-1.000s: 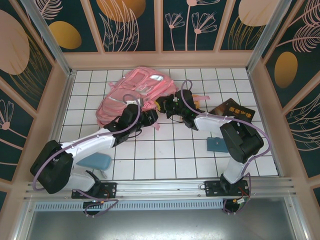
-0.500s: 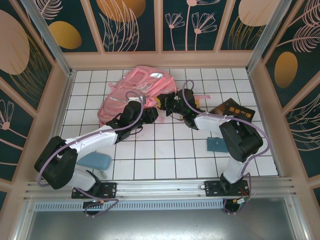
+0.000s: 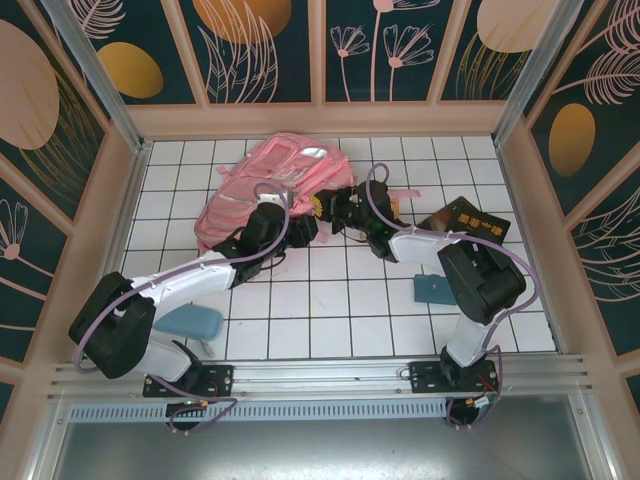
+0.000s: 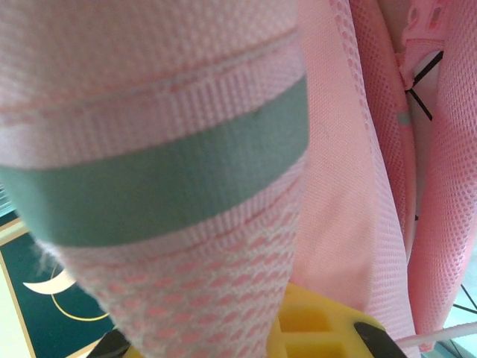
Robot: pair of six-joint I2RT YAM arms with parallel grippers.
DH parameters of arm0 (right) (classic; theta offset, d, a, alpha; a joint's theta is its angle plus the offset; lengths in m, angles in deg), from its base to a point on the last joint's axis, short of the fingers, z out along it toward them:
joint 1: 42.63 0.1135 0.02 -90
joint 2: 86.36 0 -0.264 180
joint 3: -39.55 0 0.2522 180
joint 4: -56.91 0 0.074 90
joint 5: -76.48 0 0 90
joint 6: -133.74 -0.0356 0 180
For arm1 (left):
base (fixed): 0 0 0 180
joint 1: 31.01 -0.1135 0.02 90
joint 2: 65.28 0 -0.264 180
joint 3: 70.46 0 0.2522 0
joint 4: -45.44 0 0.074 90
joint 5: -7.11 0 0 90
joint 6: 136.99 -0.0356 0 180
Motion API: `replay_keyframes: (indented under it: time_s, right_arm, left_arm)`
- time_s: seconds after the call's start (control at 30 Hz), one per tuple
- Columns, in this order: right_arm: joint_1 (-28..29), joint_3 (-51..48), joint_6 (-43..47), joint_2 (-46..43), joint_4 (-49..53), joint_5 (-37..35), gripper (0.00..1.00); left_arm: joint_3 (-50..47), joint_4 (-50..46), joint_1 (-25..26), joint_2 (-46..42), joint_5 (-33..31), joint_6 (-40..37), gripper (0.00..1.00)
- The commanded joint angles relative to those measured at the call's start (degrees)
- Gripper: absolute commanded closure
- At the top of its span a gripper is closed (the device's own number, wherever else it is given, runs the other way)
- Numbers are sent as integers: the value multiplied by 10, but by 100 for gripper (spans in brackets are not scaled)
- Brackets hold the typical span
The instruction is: Pack the student bag
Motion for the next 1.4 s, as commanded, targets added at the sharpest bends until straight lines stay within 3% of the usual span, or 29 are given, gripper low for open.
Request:
replay_keyframes:
  time_s: [0.0,0.3,0.73,0.9,1.13,1.37]
  right_arm:
    - [25,-2,-23,-29,-85,103,100]
    - [30,23,-21,-18,-79,108,100]
    - [53,104,13,35,-25,119,100]
    - [58,112,30,40,-6,115,100]
    - [42,131,114,44,79,69,100]
    - [12,144,194,41,155,7,100]
  left_arm:
    - [9,10,-10,6,-70,-39,52]
    - [-26,-71,-10,-44,-192,-85,50]
    - [-16,-191,-10,-58,-304,-83,61]
    - [-5,-180,-10,-49,-288,-88,71]
    - [-4,-181,-10,-74,-267,-103,100]
    - [-22,-208,-10,-118,-244,-106,100]
